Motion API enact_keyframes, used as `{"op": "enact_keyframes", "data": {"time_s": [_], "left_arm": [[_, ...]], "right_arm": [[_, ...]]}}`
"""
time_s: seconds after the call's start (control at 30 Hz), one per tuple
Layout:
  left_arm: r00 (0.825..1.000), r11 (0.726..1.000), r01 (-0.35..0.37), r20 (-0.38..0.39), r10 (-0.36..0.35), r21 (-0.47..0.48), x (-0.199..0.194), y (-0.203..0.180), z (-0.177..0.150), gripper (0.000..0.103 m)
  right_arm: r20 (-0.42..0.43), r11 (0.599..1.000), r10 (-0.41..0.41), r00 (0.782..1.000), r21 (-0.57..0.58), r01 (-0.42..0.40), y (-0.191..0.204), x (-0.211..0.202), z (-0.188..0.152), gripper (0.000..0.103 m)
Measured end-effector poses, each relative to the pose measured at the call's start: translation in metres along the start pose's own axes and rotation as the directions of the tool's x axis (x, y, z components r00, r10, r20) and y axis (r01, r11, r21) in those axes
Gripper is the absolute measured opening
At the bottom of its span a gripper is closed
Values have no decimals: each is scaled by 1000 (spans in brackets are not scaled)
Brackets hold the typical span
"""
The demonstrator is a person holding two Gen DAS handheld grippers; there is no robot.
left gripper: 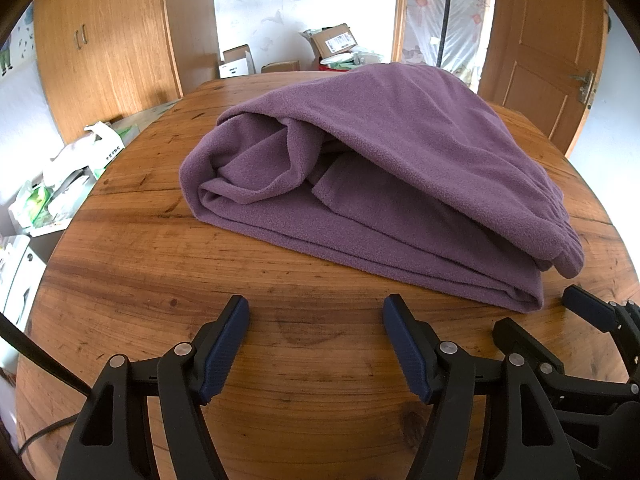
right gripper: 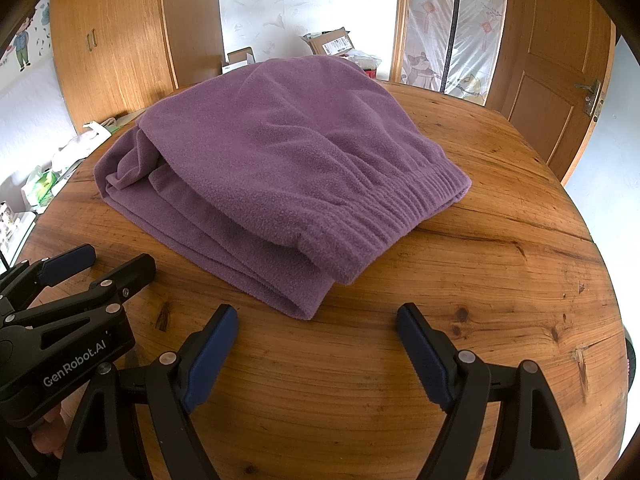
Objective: Fold clothes
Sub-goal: 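Move both grippers toward the folded purple fleece garment's waistband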
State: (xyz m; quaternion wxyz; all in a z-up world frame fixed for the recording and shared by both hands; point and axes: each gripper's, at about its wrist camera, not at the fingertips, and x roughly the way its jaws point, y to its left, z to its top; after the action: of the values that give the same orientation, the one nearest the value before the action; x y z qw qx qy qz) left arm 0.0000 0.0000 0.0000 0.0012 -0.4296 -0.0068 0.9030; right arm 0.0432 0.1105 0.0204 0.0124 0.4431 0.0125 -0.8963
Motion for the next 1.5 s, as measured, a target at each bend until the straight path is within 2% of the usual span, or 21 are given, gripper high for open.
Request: {"op": "enact_keyframes", "data": {"time_s": [1.03,1.13,1.2,1.27,1.33,1.37,1.43,1.5], "left_arm": [[1000,1000,14,0,-14,16,-2,1,-1,71],[1000,999,20,0,-20,27,-2,1,-2,70],[1000,999,28,5,-28,35,-3,2,-3,63],[999,998,41,12,-41,52,-7,-2,-4,44],[998,995,59,15,-60,77,-9,-5,-5,38],[998,994,66,15,-67,82,-10,-5,-5,35],[996,993,83,16,-84,83,-12,-5,-6,34],[993,990,116,23,-118,83,-14,-5,-6,26]], "right_arm": [[3,1000,2,1000,1,-2,8,10,7,82],[11,1000,-2,1000,7,2,5,8,6,72],[18,1000,0,1000,9,0,2,7,5,62],[20,1000,0,1000,11,0,1,5,4,57],[24,1000,0,1000,17,-1,-1,2,3,49],[26,1000,7,1000,19,-7,-2,1,2,42],[29,1000,20,999,23,-21,-3,-1,0,37],[35,999,37,999,29,-38,-6,-4,-2,25]]}}
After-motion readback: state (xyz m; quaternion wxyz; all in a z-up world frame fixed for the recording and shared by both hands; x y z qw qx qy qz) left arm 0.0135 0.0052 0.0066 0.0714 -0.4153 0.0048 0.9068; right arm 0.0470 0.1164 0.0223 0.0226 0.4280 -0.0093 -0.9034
